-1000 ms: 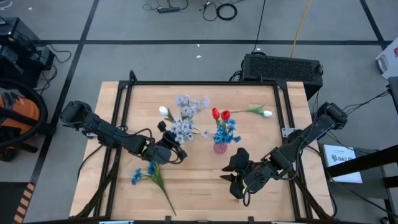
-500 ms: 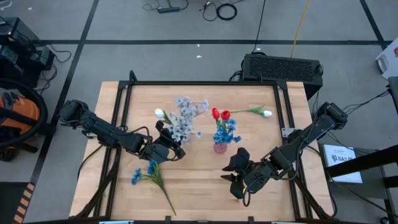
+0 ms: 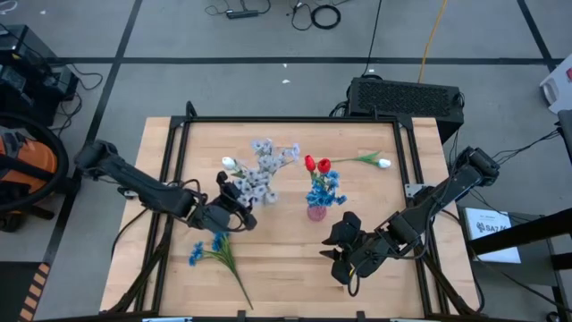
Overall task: Sort flowers into vase by color
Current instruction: Put the white flowers into the transparent vase
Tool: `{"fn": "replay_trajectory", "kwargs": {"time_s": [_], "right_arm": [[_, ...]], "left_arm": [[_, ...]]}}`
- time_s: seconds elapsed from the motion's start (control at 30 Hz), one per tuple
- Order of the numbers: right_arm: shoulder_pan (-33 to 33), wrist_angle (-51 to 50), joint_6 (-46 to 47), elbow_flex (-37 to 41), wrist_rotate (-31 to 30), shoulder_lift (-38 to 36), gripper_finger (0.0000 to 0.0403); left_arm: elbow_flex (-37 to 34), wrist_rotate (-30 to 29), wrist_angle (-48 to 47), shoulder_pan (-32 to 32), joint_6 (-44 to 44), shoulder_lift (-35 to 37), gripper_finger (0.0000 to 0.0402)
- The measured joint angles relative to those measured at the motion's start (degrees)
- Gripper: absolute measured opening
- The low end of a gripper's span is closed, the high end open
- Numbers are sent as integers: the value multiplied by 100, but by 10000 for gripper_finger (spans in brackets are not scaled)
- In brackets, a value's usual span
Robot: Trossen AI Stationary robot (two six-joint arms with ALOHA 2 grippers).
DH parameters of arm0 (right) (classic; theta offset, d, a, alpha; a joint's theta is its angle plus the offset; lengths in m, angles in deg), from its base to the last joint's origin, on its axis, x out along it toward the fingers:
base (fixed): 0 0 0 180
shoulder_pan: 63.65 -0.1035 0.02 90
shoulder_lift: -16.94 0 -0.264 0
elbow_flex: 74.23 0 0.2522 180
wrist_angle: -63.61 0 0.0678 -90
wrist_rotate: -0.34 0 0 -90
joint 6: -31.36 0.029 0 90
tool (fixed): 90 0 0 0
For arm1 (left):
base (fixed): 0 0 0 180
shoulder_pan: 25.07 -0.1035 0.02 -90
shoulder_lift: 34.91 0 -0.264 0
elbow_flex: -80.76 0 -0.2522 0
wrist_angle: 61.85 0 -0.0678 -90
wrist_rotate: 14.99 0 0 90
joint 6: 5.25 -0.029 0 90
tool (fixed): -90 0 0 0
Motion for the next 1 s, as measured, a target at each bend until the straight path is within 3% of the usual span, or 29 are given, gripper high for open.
{"fn": "replay_trajectory", "kwargs": {"time_s": [0.27, 0.63, 1.0], "right_arm": [[0, -2, -211, 0, -25, 0, 130], [4, 3, -133, 0, -23, -4, 130], [4, 14, -91, 0, -22, -4, 130]], "left_arm": [[4, 416, -318, -113, 578, 140, 141], [8, 2355, -873, -702, 1188, 63, 141], [8, 2509, -1277, -649, 1174, 521, 141]]}}
